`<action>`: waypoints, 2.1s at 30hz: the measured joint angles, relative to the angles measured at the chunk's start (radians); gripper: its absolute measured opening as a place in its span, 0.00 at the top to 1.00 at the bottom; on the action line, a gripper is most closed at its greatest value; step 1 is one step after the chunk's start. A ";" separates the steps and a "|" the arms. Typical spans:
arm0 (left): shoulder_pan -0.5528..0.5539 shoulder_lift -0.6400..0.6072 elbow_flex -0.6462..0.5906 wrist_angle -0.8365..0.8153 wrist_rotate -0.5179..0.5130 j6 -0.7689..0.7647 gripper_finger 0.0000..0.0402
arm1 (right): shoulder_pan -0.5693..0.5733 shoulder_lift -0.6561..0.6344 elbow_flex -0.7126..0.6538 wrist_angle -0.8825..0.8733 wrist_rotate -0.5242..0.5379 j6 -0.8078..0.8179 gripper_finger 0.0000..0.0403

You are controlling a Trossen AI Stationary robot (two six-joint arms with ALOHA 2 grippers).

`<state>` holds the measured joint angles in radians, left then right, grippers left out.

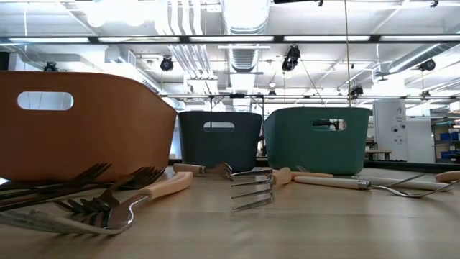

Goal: Sort silverware by color (type)
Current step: Put the black fork into the orange bin

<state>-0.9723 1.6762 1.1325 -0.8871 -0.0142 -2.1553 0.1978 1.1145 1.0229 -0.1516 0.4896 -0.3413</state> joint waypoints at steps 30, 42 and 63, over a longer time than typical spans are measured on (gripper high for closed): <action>-0.020 0.023 -0.064 -0.011 0.048 -0.094 0.75 | -0.005 -0.001 0.000 0.057 -0.071 -0.058 0.86; -0.019 0.103 -0.074 -0.039 0.050 -0.021 0.59 | -0.004 -0.004 0.000 0.032 -0.071 -0.018 0.86; -0.020 0.138 -0.059 -0.008 0.040 -0.105 0.98 | -0.004 -0.006 0.000 0.033 -0.071 -0.065 0.86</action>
<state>-0.9928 1.8141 1.0739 -0.8954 0.0254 -2.2608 0.1936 1.1088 1.0228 -0.1188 0.4191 -0.4060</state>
